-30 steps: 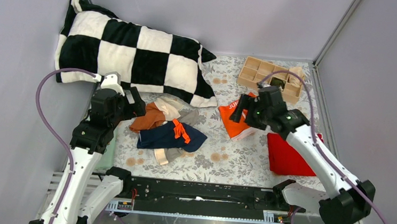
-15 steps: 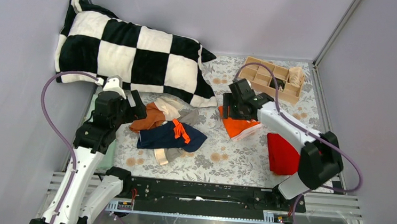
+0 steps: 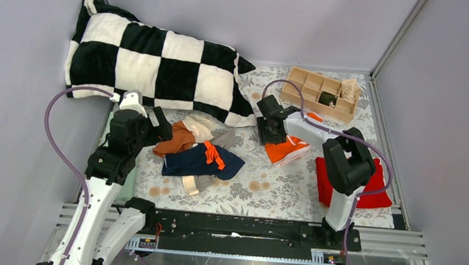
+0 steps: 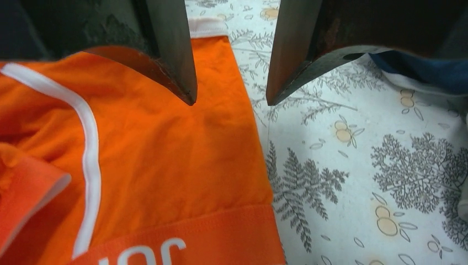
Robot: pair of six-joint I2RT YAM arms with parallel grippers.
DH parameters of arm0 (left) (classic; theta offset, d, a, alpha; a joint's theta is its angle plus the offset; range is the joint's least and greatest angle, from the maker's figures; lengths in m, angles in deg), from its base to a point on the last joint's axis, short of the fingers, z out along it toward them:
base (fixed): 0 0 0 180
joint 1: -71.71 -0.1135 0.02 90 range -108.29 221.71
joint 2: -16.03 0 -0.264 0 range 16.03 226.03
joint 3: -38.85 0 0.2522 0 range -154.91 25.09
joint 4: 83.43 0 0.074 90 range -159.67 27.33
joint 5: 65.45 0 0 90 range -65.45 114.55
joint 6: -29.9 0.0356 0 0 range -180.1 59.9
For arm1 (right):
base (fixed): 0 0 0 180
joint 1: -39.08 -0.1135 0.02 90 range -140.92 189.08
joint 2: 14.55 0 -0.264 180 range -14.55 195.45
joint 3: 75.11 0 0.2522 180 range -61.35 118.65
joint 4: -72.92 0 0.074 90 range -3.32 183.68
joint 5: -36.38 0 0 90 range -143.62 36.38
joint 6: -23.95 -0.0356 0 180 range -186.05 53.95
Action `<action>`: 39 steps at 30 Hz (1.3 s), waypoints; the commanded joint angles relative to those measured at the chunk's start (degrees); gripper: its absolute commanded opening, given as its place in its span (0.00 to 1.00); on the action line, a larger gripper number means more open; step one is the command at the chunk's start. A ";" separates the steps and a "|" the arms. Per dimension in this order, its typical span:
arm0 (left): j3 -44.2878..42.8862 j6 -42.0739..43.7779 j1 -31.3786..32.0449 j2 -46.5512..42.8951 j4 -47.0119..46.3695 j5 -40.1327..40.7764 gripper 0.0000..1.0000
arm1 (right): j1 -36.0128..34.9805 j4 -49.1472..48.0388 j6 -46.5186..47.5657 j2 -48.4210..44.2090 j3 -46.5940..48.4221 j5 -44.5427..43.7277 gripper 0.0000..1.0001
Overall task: Roll the underwear
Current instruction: Pick up the underwear from the center of the board.
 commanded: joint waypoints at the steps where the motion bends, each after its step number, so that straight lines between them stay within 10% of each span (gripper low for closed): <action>1: 0.75 -0.29 0.24 -0.08 -2.67 1.14 0.99 | -0.33 -2.32 2.20 2.91 4.15 -1.48 0.56; 13: 0.79 -0.20 0.31 0.60 -2.82 0.97 0.99 | -0.50 -4.40 2.61 8.26 2.72 -4.47 0.51; 24: 1.01 -0.30 0.11 0.95 -3.34 -0.08 0.99 | -0.70 -8.21 -0.04 0.68 -5.07 -3.25 0.06; 31: -2.31 -2.49 0.61 4.63 -4.68 -10.01 0.99 | -2.05 -3.25 -1.78 -15.99 -16.10 1.42 0.00; 39: 2.62 -13.92 21.05 6.03 -10.51 -1.31 0.99 | -6.18 -2.90 -9.25 -30.06 -26.47 15.87 0.00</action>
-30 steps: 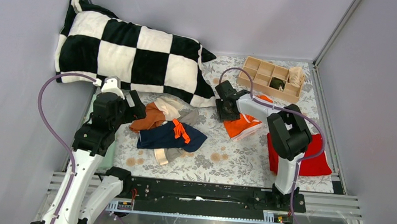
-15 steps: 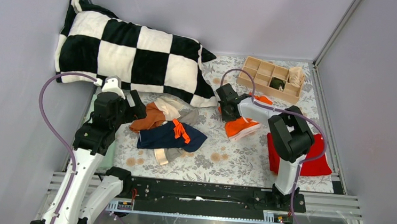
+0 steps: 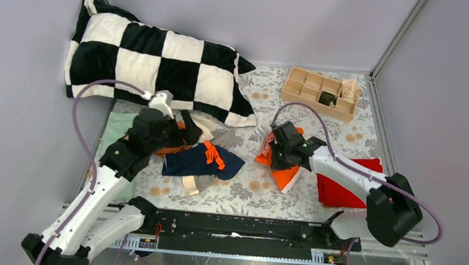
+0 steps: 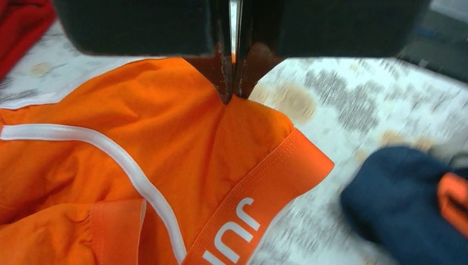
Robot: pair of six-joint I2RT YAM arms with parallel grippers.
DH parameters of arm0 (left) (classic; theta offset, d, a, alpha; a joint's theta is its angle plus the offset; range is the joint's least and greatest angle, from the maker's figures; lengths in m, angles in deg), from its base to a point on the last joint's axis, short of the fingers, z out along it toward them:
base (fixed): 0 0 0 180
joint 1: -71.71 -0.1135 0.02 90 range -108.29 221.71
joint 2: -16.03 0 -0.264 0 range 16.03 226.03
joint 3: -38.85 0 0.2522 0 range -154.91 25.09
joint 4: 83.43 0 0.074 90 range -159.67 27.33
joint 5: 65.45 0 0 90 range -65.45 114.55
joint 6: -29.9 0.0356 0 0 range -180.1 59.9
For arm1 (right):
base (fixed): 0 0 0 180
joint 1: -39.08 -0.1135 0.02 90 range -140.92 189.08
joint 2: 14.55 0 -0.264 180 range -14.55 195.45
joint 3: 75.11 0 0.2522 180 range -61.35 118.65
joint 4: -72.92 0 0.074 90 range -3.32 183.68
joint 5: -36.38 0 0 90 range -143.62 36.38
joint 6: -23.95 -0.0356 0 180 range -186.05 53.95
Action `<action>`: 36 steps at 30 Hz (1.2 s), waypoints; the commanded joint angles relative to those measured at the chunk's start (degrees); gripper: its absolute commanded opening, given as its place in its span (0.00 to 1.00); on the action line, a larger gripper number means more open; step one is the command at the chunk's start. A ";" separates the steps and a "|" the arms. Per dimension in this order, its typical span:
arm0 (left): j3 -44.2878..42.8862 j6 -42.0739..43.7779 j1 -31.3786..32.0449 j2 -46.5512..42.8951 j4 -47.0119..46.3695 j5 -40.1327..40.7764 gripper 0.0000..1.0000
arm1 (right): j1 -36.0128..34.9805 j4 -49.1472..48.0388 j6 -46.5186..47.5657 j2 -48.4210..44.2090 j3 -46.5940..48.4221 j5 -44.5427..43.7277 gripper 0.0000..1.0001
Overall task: Roll the underwear
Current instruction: Pick up the underwear from the center of the board.
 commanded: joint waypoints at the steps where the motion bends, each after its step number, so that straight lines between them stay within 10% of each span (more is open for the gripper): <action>1: 3.09 -8.22 14.27 1.00 -5.63 8.57 0.99 | -2.61 -1.42 -7.17 -7.34 -5.80 12.30 0.00; 13: 11.69 -24.74 40.80 16.85 -22.34 18.04 0.99 | -2.59 -5.16 -29.03 -30.22 -20.26 1.62 0.00; 28: 14.86 -29.02 40.09 35.54 -34.29 15.70 0.99 | -2.59 -5.98 -30.00 -30.20 -21.73 2.85 0.00; 36: 20.28 -29.70 28.25 34.28 -32.66 14.12 0.99 | -2.59 -6.68 -29.47 -28.84 -21.98 2.81 0.00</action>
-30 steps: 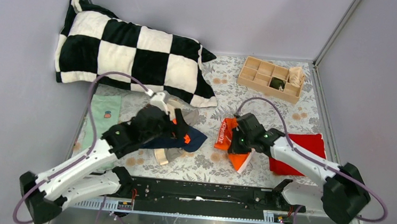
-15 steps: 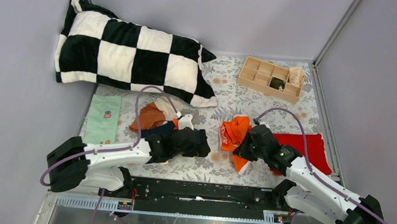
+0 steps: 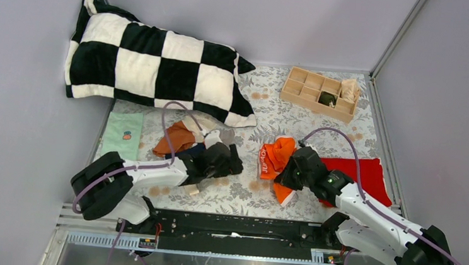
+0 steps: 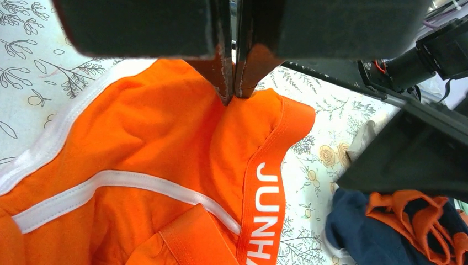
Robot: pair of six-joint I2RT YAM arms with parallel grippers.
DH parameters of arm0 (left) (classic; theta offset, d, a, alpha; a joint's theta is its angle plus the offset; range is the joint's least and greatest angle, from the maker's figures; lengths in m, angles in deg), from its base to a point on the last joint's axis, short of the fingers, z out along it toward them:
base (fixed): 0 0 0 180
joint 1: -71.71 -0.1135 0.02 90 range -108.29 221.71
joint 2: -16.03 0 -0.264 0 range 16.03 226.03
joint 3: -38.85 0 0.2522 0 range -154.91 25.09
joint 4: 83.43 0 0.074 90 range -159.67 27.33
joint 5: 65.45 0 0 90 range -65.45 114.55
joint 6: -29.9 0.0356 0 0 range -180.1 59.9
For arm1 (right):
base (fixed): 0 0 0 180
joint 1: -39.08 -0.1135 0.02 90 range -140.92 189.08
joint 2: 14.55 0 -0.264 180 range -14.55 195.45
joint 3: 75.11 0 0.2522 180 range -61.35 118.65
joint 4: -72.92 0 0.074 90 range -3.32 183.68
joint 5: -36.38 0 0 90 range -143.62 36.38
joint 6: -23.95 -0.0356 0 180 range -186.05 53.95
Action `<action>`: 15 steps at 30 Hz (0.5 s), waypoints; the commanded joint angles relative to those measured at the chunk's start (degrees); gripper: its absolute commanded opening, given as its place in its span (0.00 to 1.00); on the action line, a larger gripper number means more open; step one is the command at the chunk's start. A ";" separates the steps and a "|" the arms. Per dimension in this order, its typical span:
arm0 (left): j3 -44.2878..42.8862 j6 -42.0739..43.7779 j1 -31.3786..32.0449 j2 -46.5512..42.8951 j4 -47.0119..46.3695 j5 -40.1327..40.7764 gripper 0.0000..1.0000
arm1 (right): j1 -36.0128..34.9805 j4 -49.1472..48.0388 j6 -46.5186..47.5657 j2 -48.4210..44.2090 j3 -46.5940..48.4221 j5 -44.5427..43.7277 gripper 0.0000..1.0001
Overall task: Roll the underwear
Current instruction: Pick up the underwear from the center of the board, then move the underwear to the center of the board.
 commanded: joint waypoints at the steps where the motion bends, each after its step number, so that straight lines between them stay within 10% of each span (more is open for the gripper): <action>1: 4.28 0.66 -7.39 -2.32 1.34 1.60 0.99 | -0.20 -1.75 -0.26 0.87 -0.31 -0.74 0.00; 15: -1.24 8.94 -28.20 -2.51 6.52 5.13 0.99 | -0.22 -1.10 2.39 2.24 0.76 1.60 0.00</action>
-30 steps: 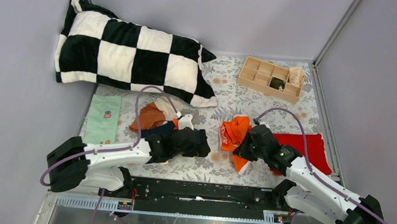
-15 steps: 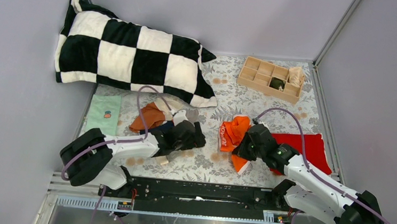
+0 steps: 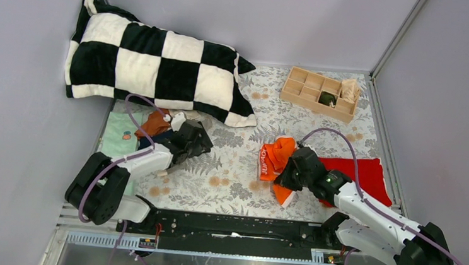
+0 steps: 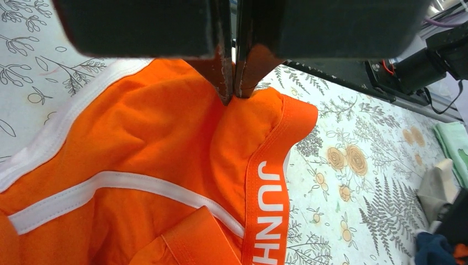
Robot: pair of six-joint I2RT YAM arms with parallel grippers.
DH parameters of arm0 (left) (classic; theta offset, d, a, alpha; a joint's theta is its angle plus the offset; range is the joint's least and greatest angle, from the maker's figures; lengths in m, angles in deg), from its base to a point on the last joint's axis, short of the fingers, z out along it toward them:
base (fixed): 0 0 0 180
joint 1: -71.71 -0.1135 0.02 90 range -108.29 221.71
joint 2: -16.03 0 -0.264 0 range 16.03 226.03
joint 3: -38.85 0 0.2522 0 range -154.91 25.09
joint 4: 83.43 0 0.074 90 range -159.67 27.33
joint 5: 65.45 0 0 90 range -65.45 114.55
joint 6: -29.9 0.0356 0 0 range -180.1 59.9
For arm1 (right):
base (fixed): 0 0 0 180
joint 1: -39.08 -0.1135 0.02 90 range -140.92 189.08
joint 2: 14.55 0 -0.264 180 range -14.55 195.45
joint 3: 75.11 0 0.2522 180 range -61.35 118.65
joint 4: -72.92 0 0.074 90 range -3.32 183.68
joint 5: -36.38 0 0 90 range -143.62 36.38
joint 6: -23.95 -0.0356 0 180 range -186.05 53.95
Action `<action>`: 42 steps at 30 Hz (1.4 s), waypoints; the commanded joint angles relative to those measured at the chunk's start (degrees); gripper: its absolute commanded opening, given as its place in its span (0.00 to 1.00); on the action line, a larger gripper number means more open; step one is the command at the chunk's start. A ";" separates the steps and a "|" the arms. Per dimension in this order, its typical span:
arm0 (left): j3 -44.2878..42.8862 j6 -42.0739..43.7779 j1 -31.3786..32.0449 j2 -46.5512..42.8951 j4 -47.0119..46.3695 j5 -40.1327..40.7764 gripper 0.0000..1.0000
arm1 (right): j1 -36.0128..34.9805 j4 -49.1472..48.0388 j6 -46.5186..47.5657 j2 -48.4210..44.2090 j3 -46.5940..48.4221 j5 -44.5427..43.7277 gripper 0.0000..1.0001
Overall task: Roll the underwear
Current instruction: Move the underwear to the center of the board, then place the underwear at the center of the board.
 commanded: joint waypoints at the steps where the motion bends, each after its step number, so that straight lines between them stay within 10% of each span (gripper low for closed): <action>1: -4.33 5.69 -2.94 0.60 3.85 2.46 0.99 | -0.21 -0.03 2.28 1.10 1.68 1.47 0.00; 16: -4.20 6.82 -3.17 -25.12 14.21 -6.73 0.99 | -14.09 -14.10 1.14 17.26 7.87 3.86 0.01; 26: 2.23 4.04 -2.54 -31.41 15.00 -15.23 0.99 | -17.96 -10.12 6.72 21.91 20.44 -2.65 0.61; 42: 4.59 -19.64 30.04 -11.43 4.20 1.47 0.89 | -0.65 7.00 16.55 12.15 21.59 -9.71 0.63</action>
